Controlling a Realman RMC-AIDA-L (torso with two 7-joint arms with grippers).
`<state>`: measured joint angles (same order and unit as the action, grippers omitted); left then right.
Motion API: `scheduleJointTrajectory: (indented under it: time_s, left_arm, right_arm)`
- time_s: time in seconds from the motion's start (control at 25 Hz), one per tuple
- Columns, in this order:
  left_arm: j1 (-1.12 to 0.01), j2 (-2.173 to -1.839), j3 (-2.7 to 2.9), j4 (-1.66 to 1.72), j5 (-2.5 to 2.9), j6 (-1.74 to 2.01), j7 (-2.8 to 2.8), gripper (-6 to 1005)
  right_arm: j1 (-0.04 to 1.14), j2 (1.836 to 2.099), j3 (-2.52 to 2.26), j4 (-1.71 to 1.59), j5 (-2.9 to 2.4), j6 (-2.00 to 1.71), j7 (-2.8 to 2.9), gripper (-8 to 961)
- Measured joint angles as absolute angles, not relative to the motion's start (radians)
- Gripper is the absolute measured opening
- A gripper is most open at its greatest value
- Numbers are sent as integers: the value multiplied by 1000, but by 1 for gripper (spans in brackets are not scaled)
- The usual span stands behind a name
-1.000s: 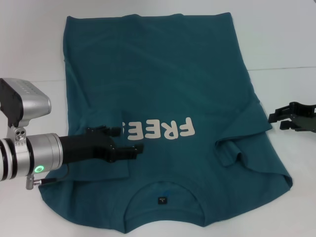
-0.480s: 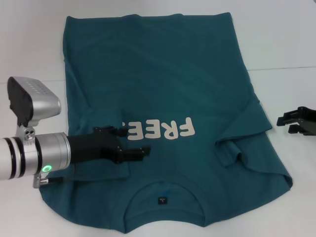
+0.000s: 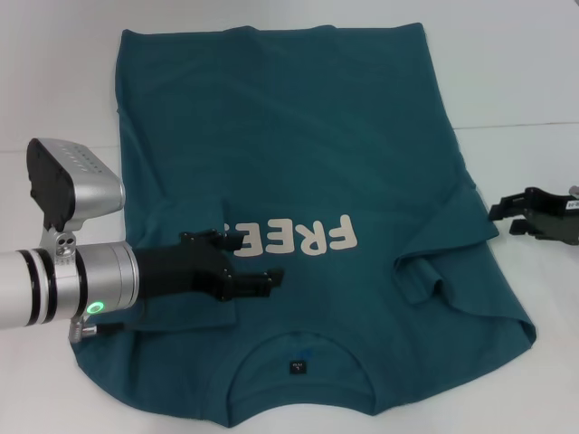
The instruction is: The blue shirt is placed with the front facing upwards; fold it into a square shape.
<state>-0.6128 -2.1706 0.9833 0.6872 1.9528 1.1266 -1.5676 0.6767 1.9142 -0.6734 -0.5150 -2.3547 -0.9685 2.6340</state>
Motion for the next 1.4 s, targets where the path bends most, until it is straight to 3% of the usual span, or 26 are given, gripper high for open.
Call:
scheduleJointTrajectory:
  time_s: [0.56,1.16,1.4]
  left_arm:
    - [-604,-2171,983,688,1953,1126,-1566,919]
    - [-603,-2171,983,686,1953,1133,-1566,920]
    - [-603,-2170,983,684,1953,1132,-1562,915]
  right_arm:
    - [699,1921,-684,-481,-2349,-950,2648,448]
    - [697,1901,-710,-476,-2371,-971,2658,446]
    - [698,1910,-705,-476,-2379,-954,2662,445]
